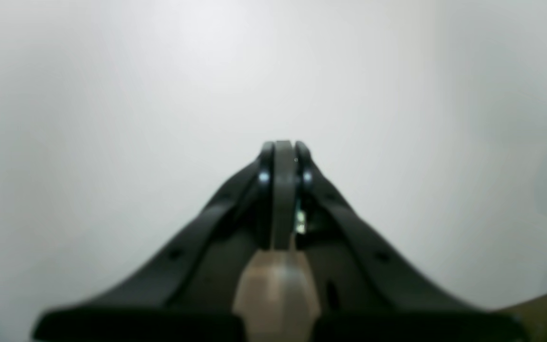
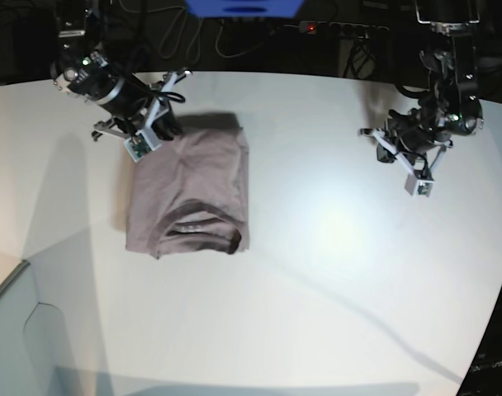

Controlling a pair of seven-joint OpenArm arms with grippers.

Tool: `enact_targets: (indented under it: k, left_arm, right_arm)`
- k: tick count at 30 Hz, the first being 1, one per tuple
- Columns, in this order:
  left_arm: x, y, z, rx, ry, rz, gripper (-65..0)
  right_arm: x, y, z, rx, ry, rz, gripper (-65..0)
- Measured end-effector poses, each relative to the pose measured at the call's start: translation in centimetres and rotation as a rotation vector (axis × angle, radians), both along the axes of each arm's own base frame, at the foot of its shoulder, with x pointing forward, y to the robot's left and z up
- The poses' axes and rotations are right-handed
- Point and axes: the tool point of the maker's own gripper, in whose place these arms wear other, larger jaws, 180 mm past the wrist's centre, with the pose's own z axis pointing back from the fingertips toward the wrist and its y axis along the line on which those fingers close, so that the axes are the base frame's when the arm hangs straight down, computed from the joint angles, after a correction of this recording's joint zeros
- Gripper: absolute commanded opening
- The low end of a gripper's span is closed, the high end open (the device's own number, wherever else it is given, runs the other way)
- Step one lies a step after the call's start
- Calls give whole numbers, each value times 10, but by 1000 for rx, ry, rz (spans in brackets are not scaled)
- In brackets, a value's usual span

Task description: Layout the t-shirt on the table in an organized manner, then fold the t-shirt properly

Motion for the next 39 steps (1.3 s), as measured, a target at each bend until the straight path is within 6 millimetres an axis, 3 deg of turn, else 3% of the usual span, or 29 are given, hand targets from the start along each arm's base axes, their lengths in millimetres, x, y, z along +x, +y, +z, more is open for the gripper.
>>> enact_targets:
  k: [9, 15, 20, 23, 34, 39]
  left_arm:
    - [-45, -20, 2, -10, 21, -27, -650]
    - [-80, -25, -10, -16, 92, -31, -650]
    - [-94, -23, -15, -14, 118, -29, -650]
    - [-108, -21, -30, -37, 153, -8, -650]
    - [-101, -23, -43, -161, 64, 69, -650]
    - [-112, -22, -37, -96, 97, 36, -650]
  right_arm:
    - [-35, -26, -14, -34, 77, -64, -581]
    - [-64, -25, -24, -35, 143, -62, -581]
    - [-77, -25, -28, -35, 172, -62, -581]
    - [-89, -25, -32, -33, 198, -62, -581]
    - [-112, -25, -38, -37, 251, -57, -581]
    - [-112, -24, -38, -32, 248, -58, -581]
